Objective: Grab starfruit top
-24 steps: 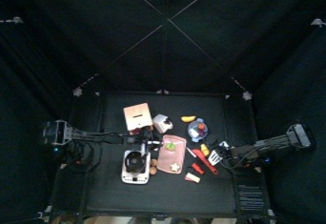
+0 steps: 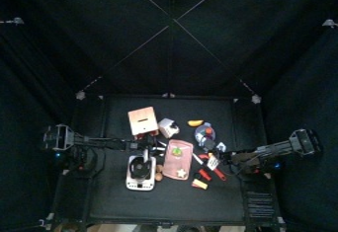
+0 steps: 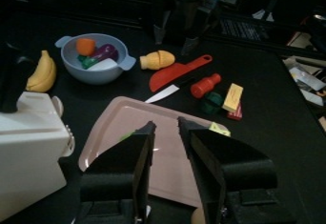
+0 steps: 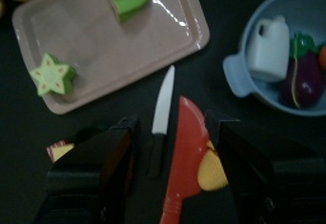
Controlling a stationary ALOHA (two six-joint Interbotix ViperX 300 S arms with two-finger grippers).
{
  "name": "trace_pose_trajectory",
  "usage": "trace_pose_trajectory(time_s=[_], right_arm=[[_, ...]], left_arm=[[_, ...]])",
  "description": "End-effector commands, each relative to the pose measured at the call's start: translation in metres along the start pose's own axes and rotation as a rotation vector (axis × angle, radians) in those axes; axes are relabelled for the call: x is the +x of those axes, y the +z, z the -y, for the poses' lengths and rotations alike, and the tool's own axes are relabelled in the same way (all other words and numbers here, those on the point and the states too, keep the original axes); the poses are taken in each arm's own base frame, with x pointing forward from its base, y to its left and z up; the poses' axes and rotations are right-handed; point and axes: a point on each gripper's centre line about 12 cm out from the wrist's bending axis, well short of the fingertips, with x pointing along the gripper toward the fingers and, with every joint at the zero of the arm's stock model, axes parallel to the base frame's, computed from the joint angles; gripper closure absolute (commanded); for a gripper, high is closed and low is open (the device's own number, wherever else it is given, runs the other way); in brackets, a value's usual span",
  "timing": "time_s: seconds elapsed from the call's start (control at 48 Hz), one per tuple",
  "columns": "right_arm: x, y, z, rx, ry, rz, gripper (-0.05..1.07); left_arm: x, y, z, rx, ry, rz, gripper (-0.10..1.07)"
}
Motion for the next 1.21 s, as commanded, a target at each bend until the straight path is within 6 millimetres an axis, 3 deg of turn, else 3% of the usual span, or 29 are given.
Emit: trace_pose_trajectory(time_s=[0.0, 0.354, 0.708, 0.979, 1.188], right_arm=[[0.007, 0.016, -0.009, 0.001, 0.032, 0.033, 0.13], [0.057, 0.037, -0.041, -0.136, 0.054, 0.029, 0.13], [0.098, 0.06, -0.056, -0.105, -0.011, -0.009, 0.11], [0.111, 0.068, -0.052, -0.102, -0.058, -0.019, -0.01], [0.121, 0.069, -0.039, -0.089, -0.092, -0.034, -0.01]], left_arm=[[-0.006, 0.006, 0.001, -0.009, -0.001, 0.028, 0.29], [-0.024, -0.006, -0.006, -0.015, 0.023, 0.009, 0.29], [-0.031, -0.013, -0.008, -0.02, 0.032, -0.007, 0.29], [-0.032, -0.016, -0.008, -0.019, 0.031, -0.011, 0.29], [-0.032, -0.016, -0.008, -0.018, 0.03, -0.012, 0.29]])
